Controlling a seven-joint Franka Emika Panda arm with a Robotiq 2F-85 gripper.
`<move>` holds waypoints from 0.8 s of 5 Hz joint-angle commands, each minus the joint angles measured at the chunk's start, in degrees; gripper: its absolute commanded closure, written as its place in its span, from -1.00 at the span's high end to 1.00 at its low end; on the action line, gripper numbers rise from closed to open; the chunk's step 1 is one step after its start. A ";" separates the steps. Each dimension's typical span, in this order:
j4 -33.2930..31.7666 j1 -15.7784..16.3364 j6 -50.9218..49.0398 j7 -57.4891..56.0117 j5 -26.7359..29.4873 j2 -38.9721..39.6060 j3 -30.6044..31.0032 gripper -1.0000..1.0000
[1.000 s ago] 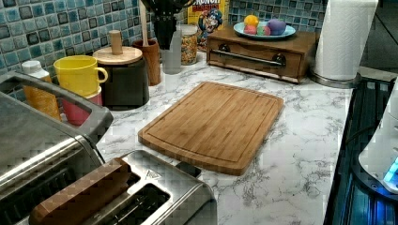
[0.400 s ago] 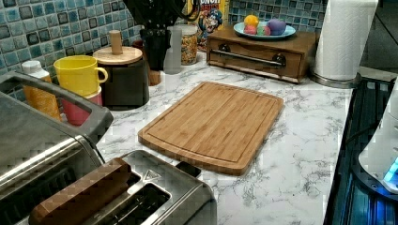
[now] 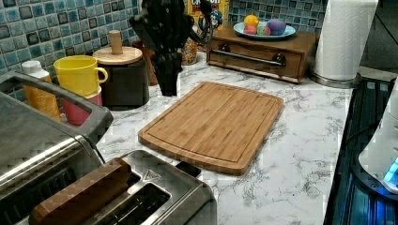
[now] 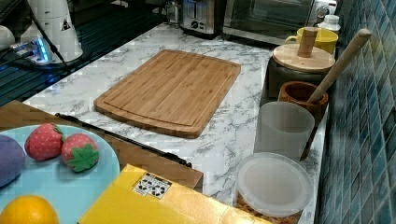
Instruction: Turn on the toaster.
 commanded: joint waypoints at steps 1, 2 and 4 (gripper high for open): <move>-6.72 3.36 2.42 -4.91 8.02 -6.34 1.82 -1.00; -7.89 4.65 4.15 -6.33 11.52 -7.12 2.30 -1.00; -8.46 5.28 6.42 -4.62 12.67 -6.55 3.73 -1.00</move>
